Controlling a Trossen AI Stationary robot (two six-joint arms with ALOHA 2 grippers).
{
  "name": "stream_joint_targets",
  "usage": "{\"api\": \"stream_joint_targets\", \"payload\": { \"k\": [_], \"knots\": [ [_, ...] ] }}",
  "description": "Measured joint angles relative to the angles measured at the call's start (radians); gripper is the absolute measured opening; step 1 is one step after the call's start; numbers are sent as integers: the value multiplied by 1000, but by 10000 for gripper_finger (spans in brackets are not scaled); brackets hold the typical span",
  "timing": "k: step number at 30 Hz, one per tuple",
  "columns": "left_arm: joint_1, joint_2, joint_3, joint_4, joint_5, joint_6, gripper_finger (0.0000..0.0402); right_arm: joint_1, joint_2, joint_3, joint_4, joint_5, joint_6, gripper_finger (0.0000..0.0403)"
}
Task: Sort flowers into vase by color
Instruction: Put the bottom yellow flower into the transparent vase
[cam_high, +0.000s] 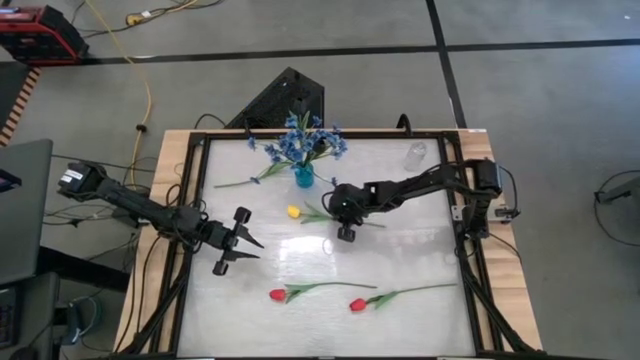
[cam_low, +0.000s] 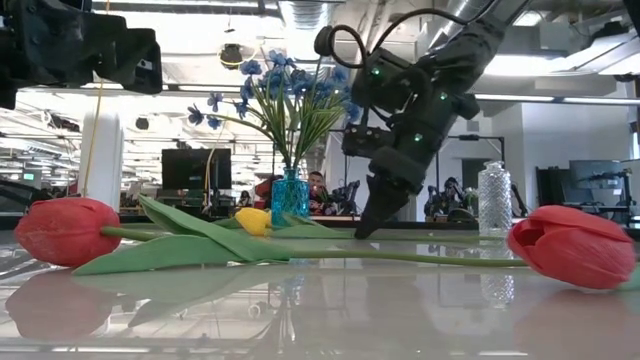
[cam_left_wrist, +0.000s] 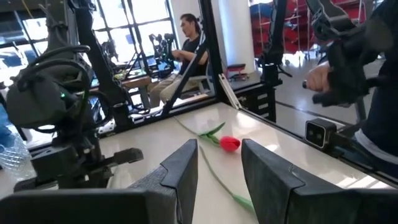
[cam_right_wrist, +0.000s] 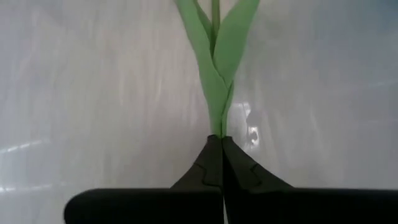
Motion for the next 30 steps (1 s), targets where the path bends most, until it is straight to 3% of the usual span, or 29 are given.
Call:
{"api": "stream_joint_targets", "payload": {
  "k": [6, 15, 20, 24, 30],
  "knots": [
    [0, 0, 0, -1, -1, -7, 114, 50, -169, -36, -32, 20, -69, 15],
    [0, 0, 0, -24, -2, -25, 114, 40, -650, -303, 190, 27, -193, 15],
    [0, 0, 0, -24, -5, -25, 114, -32, -940, -477, 300, 29, -202, 15],
    [0, 0, 0, -23, -7, -25, 114, -116, -1162, -575, 428, 93, -257, 15],
    [1, 0, 0, -21, -8, -25, 114, -300, -1320, -686, 679, 175, -328, 15]
  ]
}}
